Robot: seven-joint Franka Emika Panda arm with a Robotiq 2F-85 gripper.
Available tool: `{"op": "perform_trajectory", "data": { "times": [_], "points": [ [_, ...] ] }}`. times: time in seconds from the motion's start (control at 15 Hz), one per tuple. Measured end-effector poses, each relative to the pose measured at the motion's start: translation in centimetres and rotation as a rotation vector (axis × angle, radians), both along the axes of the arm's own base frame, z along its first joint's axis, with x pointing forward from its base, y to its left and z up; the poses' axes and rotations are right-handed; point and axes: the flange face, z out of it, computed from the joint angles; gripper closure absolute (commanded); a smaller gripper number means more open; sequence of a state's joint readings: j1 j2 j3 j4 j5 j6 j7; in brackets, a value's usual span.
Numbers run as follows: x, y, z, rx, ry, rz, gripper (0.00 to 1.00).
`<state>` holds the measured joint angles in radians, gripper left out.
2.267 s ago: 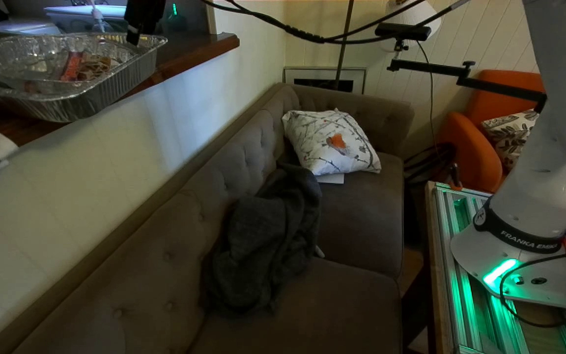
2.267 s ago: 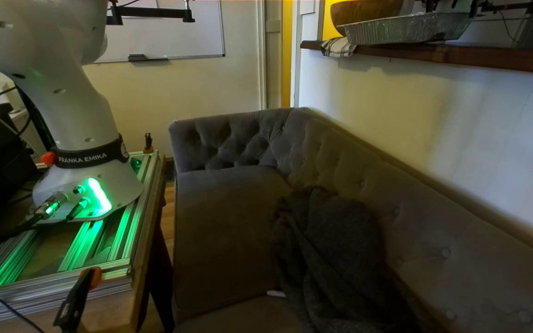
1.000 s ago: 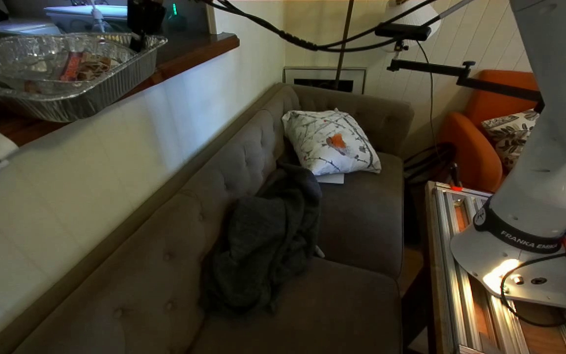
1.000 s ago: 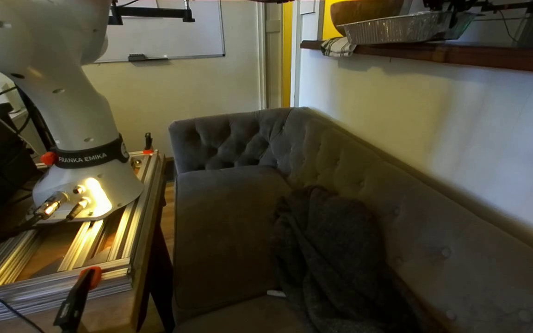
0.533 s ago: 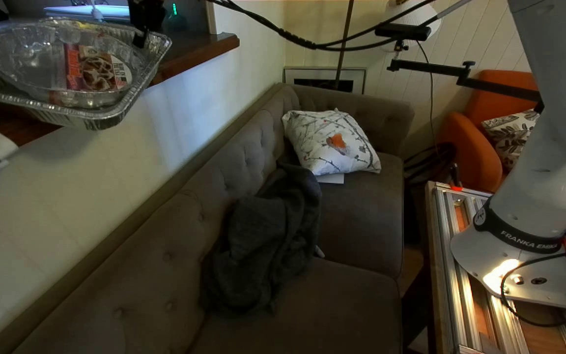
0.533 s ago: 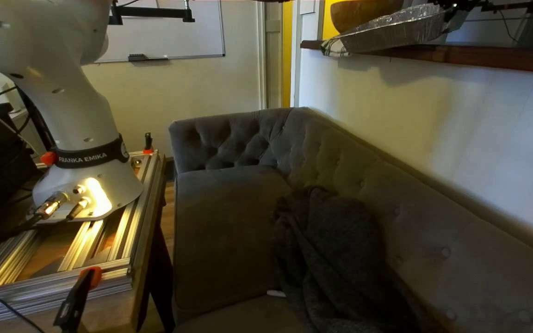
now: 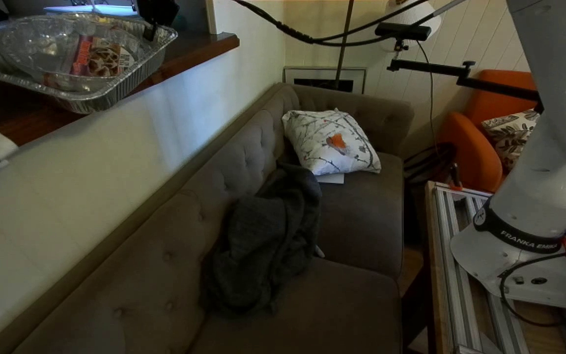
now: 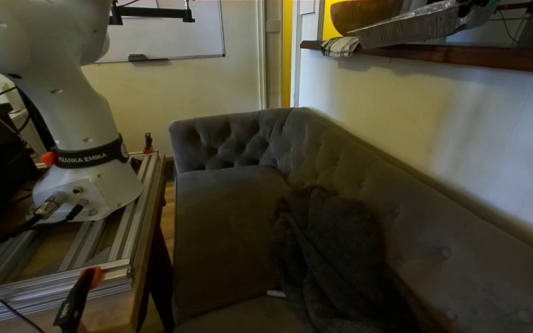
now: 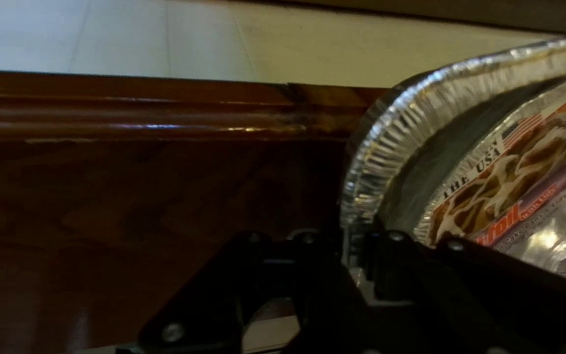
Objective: Move the foil container to the right
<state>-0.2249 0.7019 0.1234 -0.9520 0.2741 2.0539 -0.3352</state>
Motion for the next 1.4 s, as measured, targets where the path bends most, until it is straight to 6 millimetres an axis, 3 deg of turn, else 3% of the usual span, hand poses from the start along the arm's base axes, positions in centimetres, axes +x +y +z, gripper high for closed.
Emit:
{"op": "perform_trajectory", "data": {
  "times": [0.67, 1.13, 1.2, 1.4],
  "points": [
    [-1.2, -8.9, -1.6, 0.140, 0.127, -0.492, 0.98],
    [-2.7, -14.1, -0.9, 0.227, 0.160, -0.841, 0.98],
    [-2.9, -14.8, -0.8, 0.231, 0.161, -0.891, 0.94],
    [-3.0, -15.0, -0.8, 0.228, 0.159, -0.893, 0.94]
  ]
}}
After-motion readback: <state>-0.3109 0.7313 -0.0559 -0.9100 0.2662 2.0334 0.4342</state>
